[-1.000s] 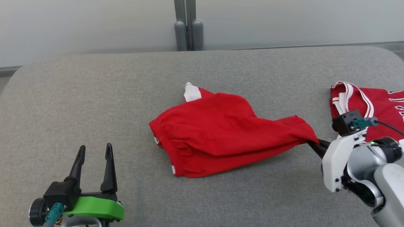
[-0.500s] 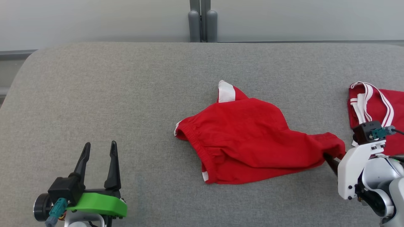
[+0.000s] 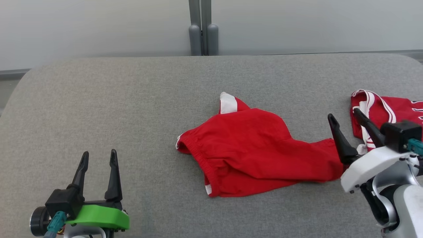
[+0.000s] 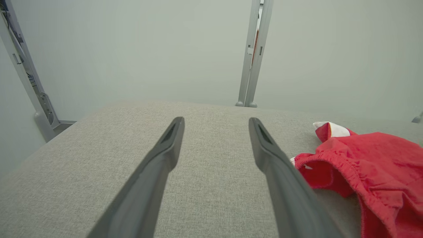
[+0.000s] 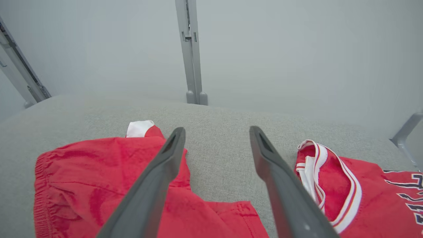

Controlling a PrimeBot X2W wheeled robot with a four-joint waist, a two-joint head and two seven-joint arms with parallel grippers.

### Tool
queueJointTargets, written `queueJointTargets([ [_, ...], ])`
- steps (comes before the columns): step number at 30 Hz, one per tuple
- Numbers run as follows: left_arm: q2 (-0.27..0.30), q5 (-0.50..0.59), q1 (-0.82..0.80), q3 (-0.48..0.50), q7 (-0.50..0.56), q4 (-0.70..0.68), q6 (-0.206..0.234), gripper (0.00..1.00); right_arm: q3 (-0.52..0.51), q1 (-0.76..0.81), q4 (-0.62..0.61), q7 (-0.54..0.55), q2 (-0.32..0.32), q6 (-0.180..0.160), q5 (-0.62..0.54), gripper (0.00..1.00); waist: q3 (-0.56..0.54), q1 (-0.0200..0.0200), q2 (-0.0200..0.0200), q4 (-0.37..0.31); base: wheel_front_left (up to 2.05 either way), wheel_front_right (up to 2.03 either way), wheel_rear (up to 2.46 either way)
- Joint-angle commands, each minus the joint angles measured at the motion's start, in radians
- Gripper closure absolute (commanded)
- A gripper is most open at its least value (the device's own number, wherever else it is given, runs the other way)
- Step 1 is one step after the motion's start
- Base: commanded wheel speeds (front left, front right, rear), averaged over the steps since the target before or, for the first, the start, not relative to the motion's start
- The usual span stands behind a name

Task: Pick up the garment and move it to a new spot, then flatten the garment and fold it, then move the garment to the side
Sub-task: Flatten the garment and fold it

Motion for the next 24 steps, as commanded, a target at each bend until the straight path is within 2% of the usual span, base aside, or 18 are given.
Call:
queueJointTargets([
  [1,0.006,0.003,0.012,-0.003,-0.003,-0.003,-0.003,0.0,0.002,0.02,0.008,-0.05,0.014,0.0,-0.01,0.0,-0.017,0.0,0.0,-0.019,0.0,0.0,0.0],
  [5,0.007,0.0,0.018,-0.019,-0.003,-0.005,-0.012,0.0,0.001,0.048,0.059,-0.173,0.055,-0.001,-0.021,0.0,-0.022,0.0,0.0,-0.031,0.0,0.0,0.0],
  [9,0.011,-0.004,0.013,-0.026,-0.003,-0.001,-0.014,0.0,0.022,0.059,0.138,-0.232,0.08,0.0,-0.015,0.0,-0.021,0.0,0.0,-0.039,0.0,0.0,0.0],
  [13,0.016,-0.003,0.005,-0.029,-0.003,0.0,-0.014,0.0,0.031,0.036,0.169,-0.256,0.074,0.0,-0.016,0.0,-0.018,0.0,0.0,-0.044,0.0,0.0,0.0],
  [16,0.005,-0.038,-0.003,-0.069,0.019,-0.006,-0.035,0.0,0.031,0.023,0.183,-0.261,0.066,-0.001,-0.014,0.0,-0.015,0.0,0.0,-0.043,0.0,0.0,0.0],
  [17,0.024,-0.046,-0.007,-0.141,0.071,-0.011,-0.051,0.0,0.029,0.013,0.186,-0.262,0.061,-0.001,-0.014,0.0,-0.011,0.0,0.0,-0.043,0.0,0.0,0.0],
  [20,0.054,-0.116,-0.014,-0.256,0.171,-0.024,-0.059,0.0,0.03,-0.003,0.188,-0.262,0.054,-0.001,-0.013,0.0,0.0,0.0,0.0,-0.05,0.0,0.0,0.0],
  [21,0.089,-0.181,-0.024,-0.36,0.249,-0.042,-0.06,0.0,0.031,-0.011,0.188,-0.26,0.049,-0.001,-0.013,0.0,0.008,0.0,0.0,-0.061,0.0,0.0,0.0],
  [24,0.153,-0.281,-0.052,-0.471,0.338,-0.07,-0.059,0.0,0.031,-0.027,0.187,-0.257,0.044,0.0,-0.016,0.0,0.025,0.0,0.0,-0.081,0.0,0.0,0.0],
])
